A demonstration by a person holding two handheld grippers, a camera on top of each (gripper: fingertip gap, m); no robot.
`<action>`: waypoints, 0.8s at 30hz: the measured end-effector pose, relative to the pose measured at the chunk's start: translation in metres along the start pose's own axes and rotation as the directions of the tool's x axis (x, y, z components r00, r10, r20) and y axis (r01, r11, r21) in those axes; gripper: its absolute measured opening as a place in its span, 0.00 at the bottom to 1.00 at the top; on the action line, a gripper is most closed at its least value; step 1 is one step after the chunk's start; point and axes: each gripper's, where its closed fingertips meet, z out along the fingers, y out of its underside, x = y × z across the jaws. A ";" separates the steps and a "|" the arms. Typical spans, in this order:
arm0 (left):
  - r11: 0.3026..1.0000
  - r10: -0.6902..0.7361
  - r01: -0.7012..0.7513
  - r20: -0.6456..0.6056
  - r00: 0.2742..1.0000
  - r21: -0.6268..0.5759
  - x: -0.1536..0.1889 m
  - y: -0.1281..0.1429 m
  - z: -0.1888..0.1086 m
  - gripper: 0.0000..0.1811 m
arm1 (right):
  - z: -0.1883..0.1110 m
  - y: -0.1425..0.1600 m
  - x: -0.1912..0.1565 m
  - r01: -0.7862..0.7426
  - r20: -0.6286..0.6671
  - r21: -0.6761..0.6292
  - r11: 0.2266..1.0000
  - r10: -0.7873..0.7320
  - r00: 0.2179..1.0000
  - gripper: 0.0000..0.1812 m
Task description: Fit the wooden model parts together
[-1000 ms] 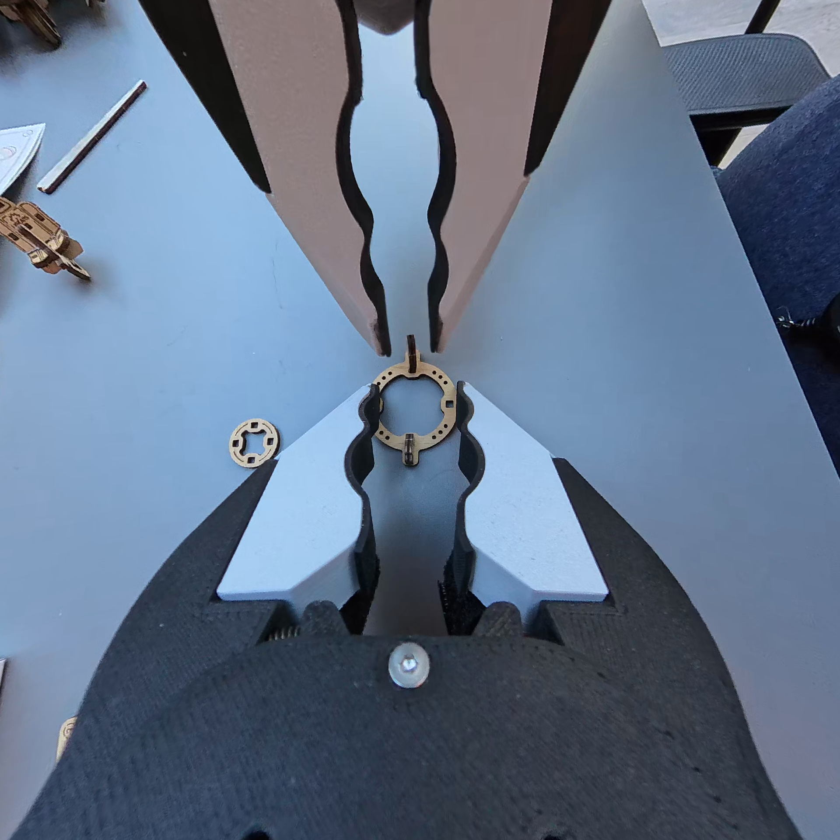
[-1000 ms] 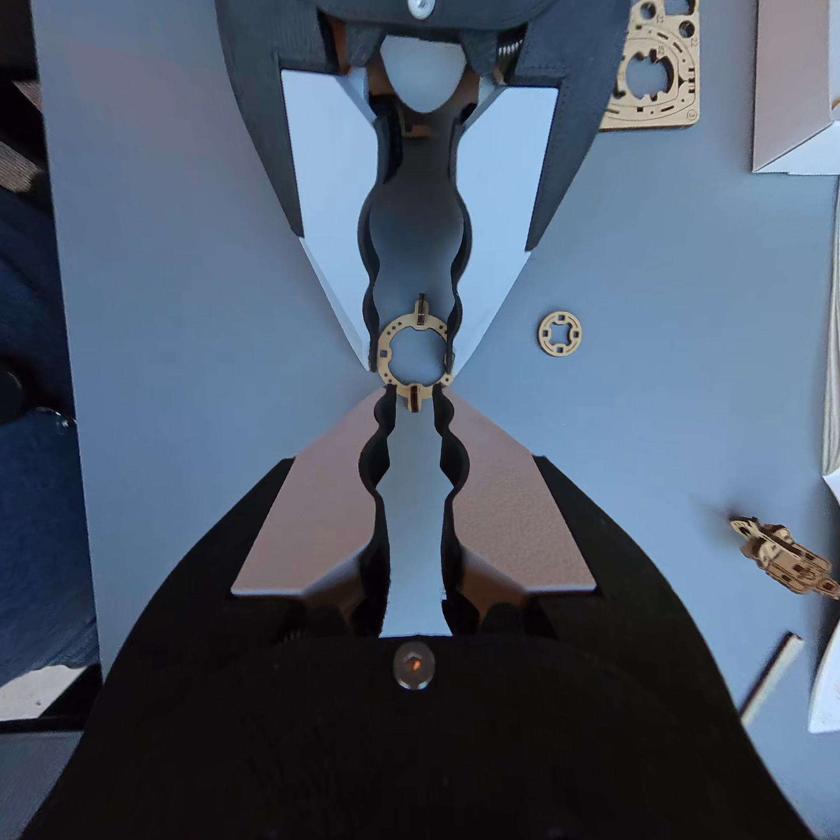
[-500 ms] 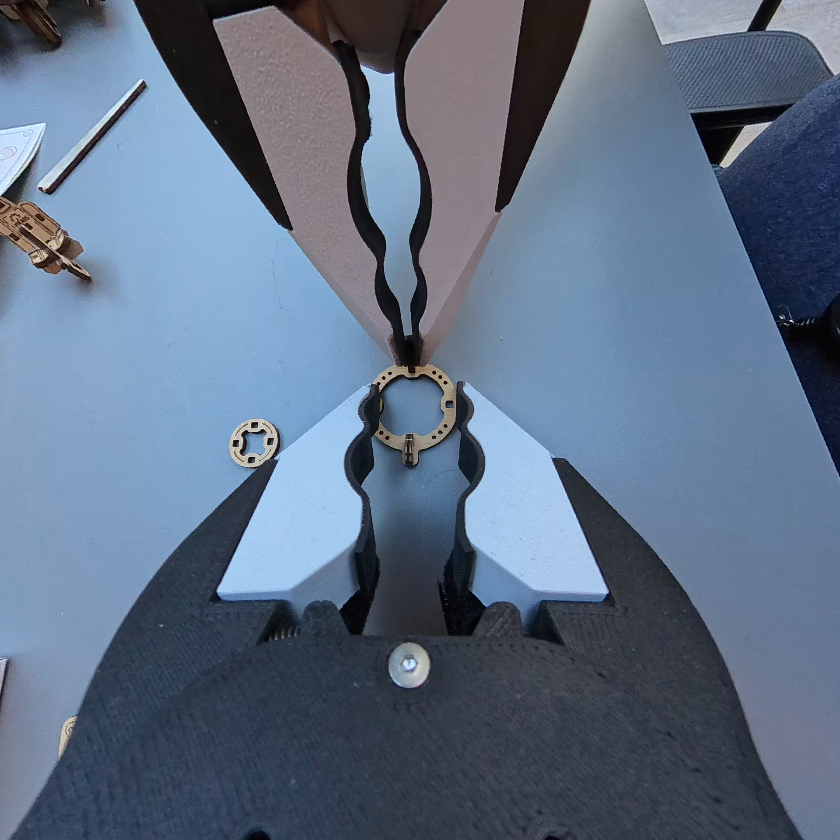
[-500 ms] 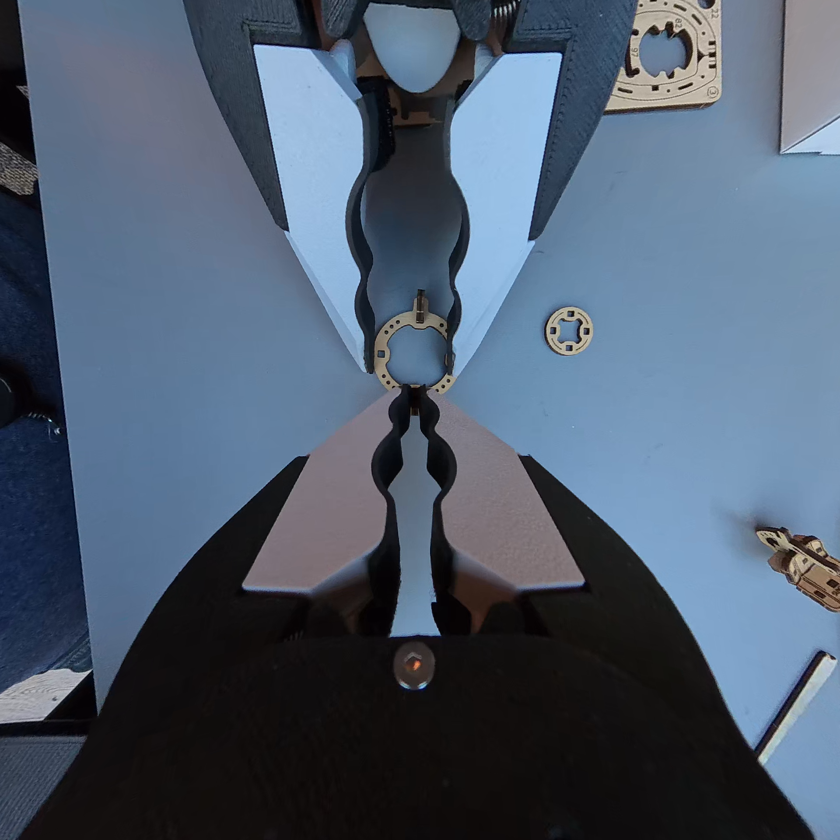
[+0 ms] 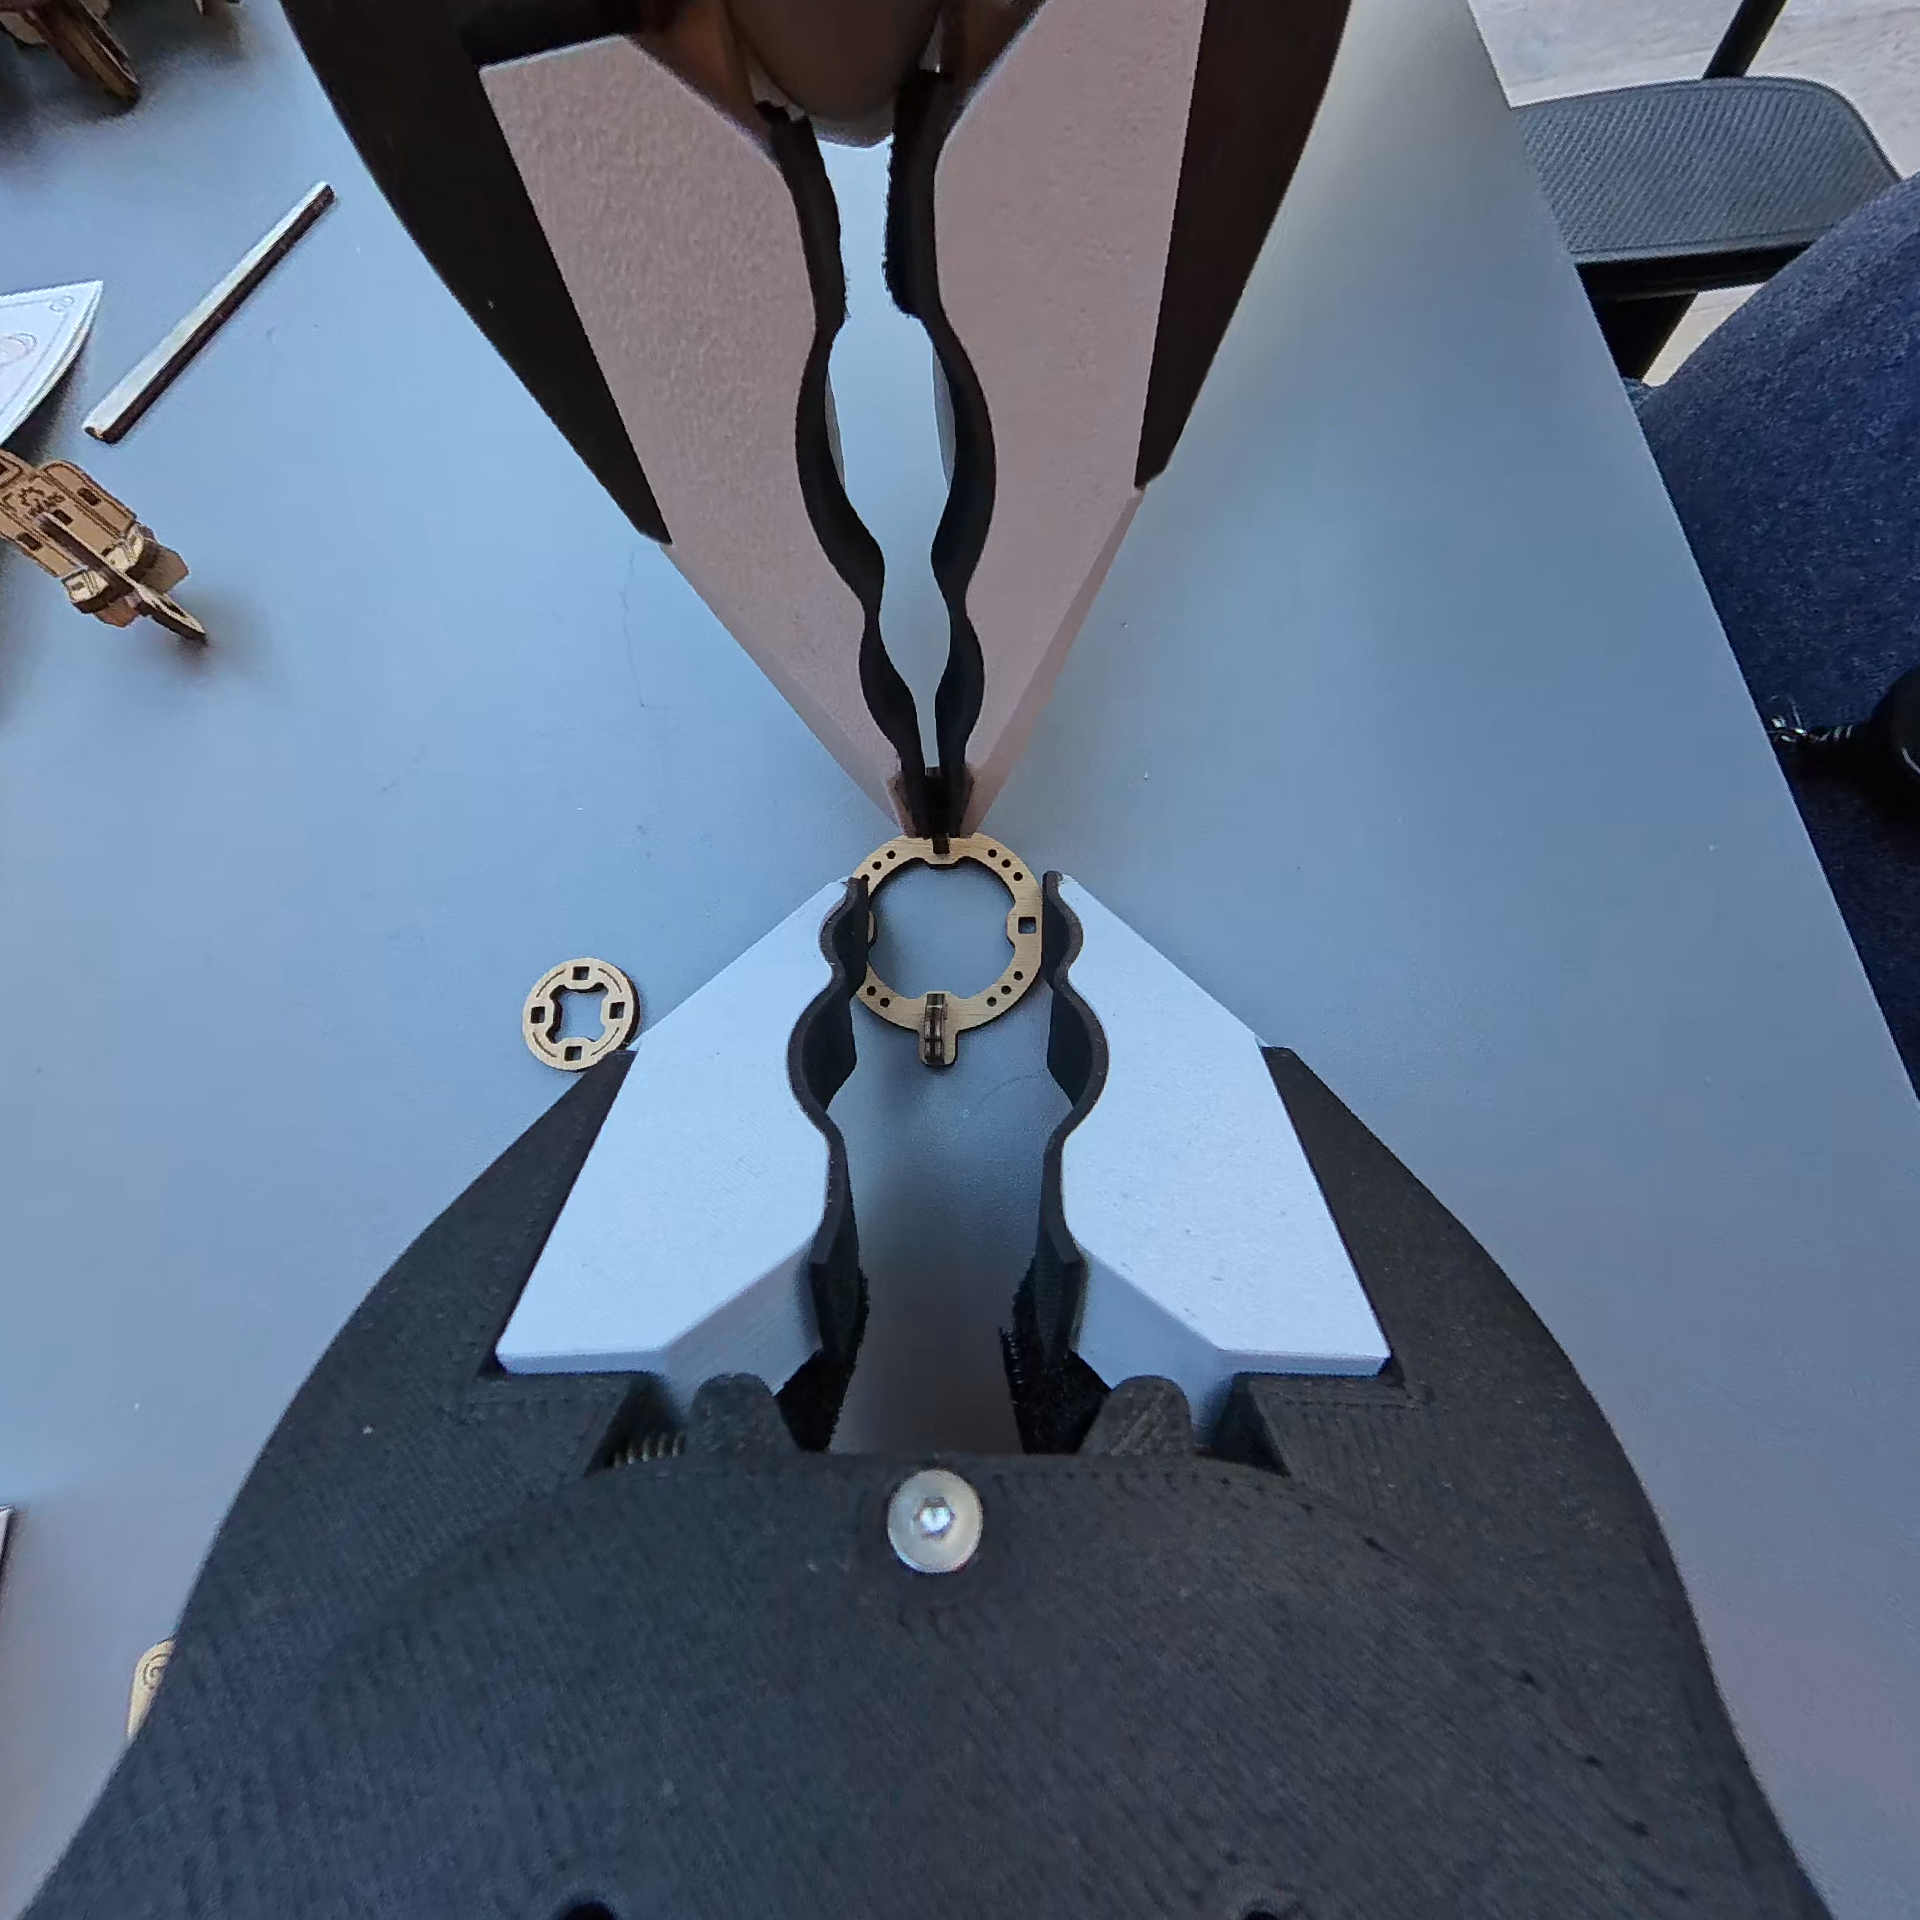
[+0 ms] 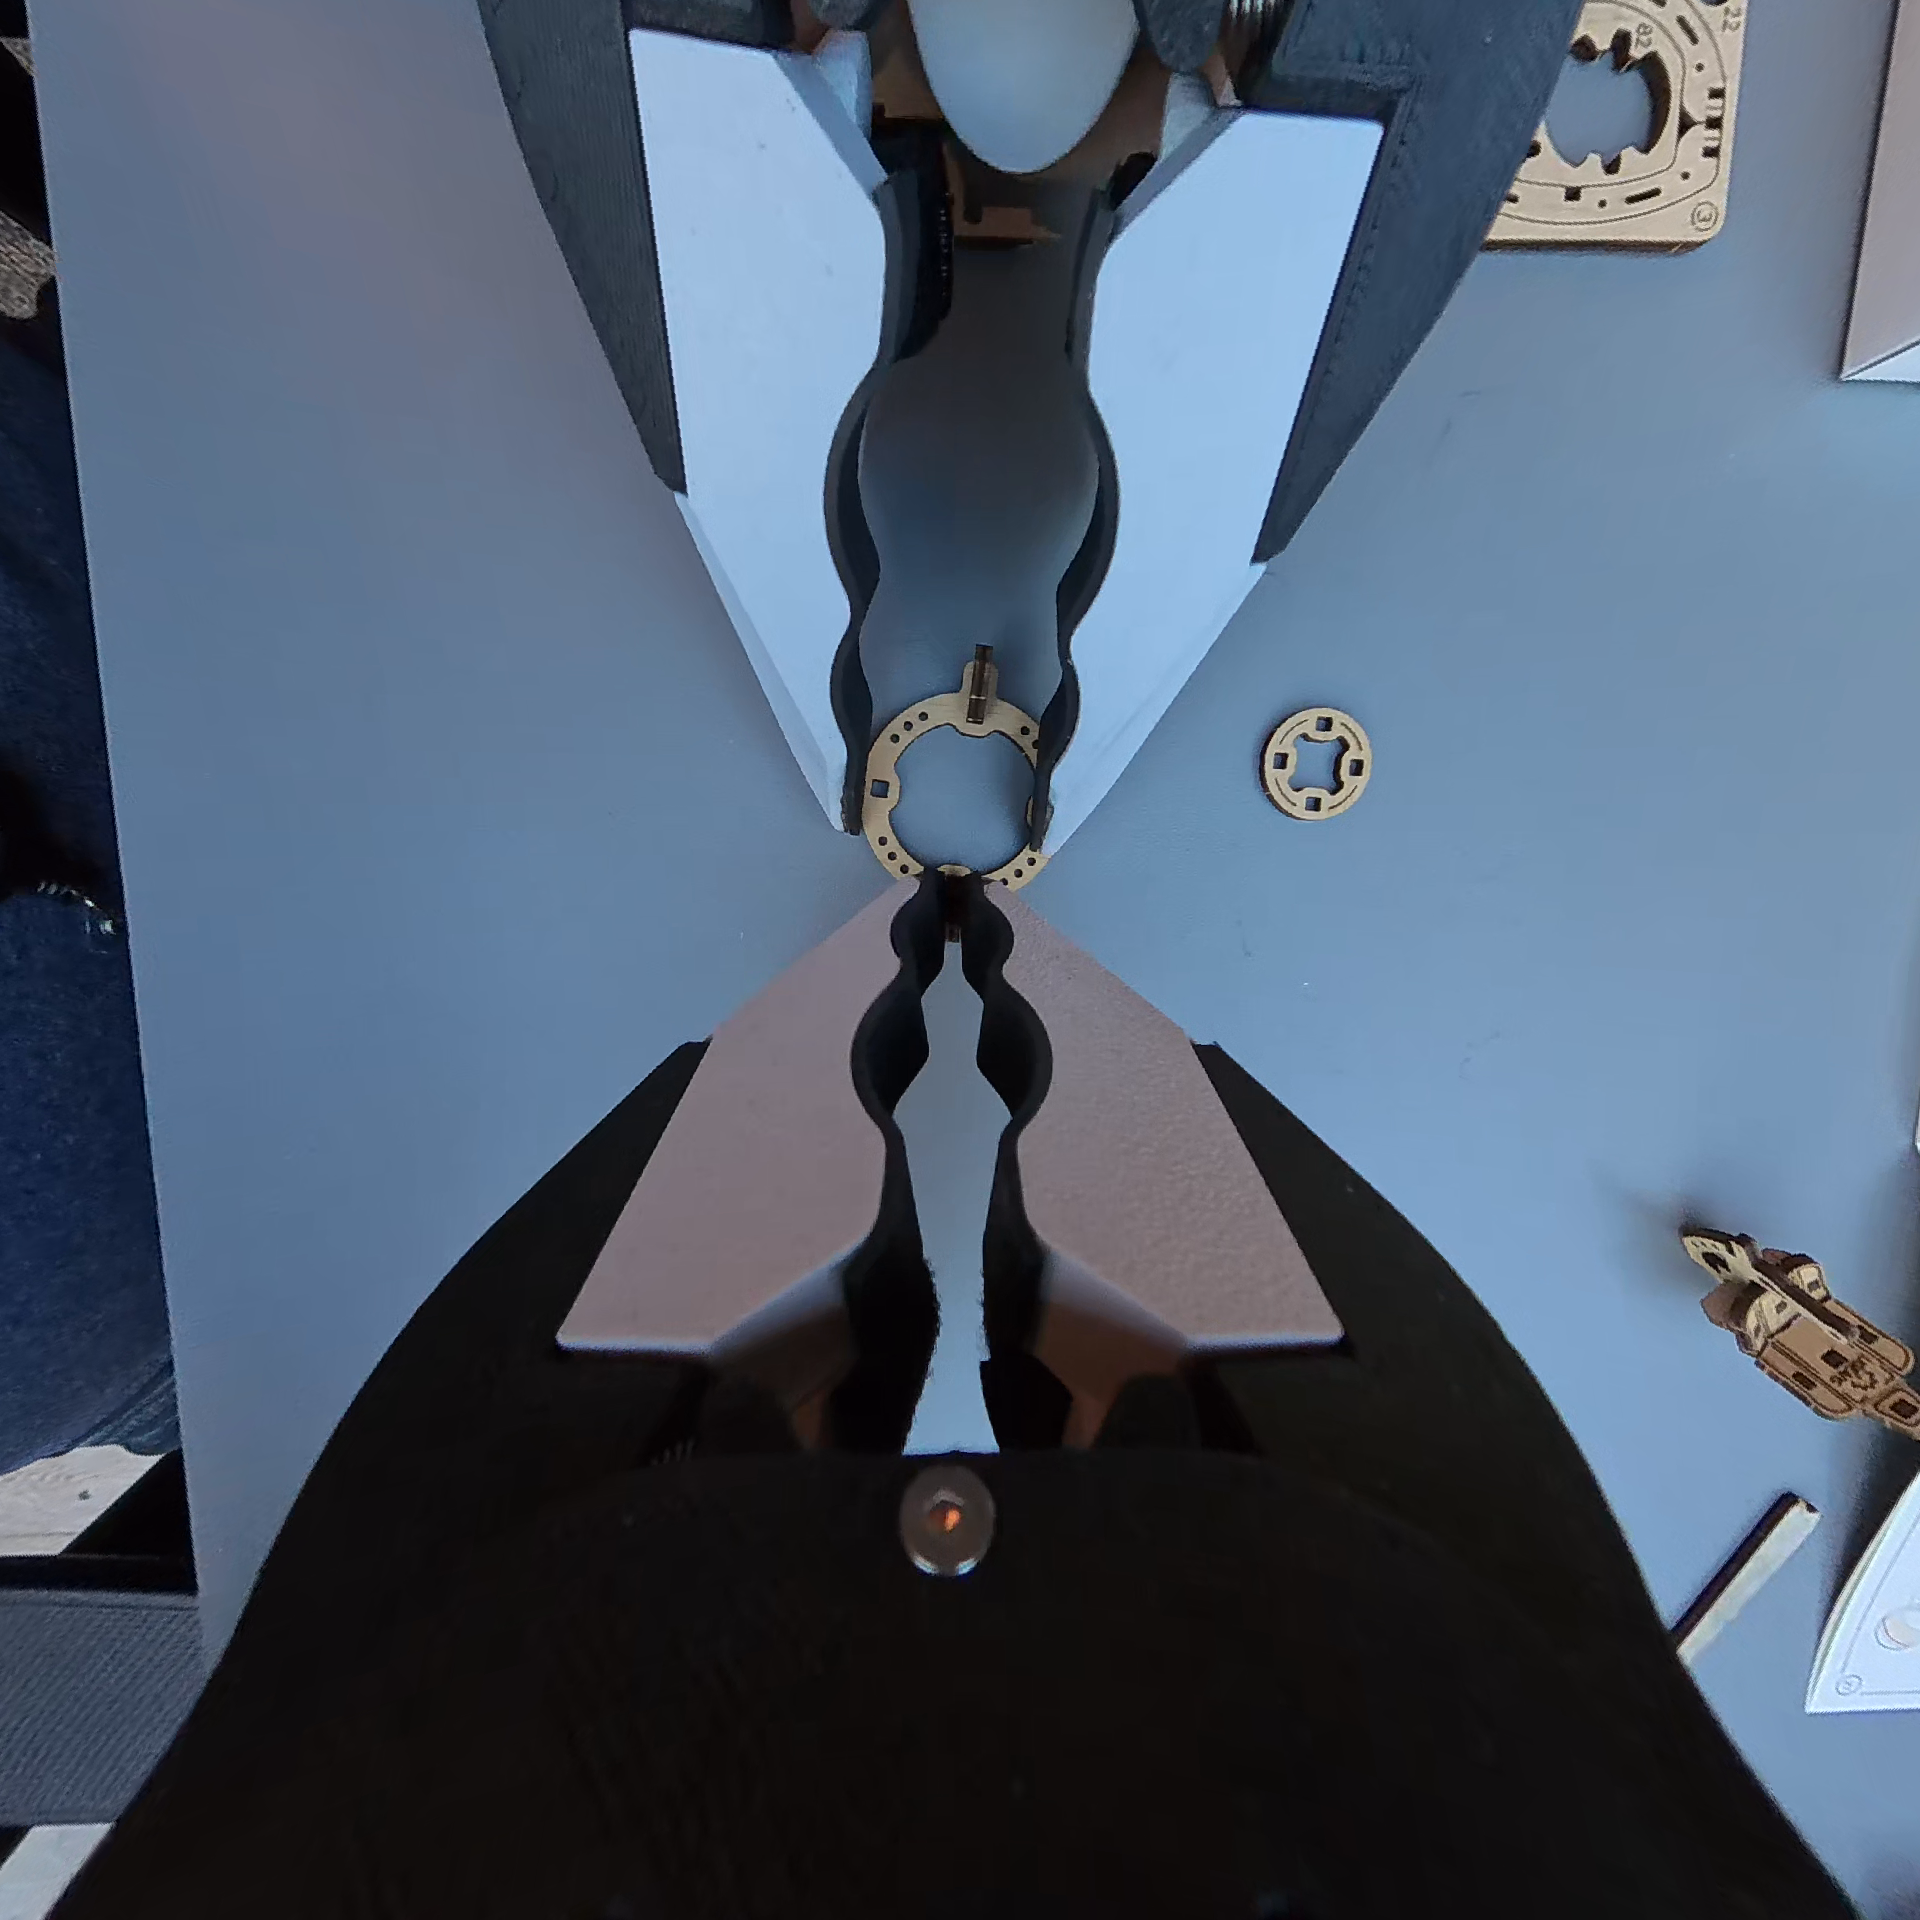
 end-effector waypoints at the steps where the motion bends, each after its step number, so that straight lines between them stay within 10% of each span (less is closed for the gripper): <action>1: 1.000 0.000 0.000 0.000 1.000 0.000 0.000 0.000 0.000 0.18 | 0.000 0.000 0.000 0.001 -0.003 -0.005 1.000 -0.001 1.000 0.01; 24: 1.000 -0.003 0.003 -0.002 1.000 0.002 0.000 0.000 0.000 0.17 | 0.001 0.000 -0.001 0.070 -0.012 -0.087 0.994 -0.071 0.997 0.01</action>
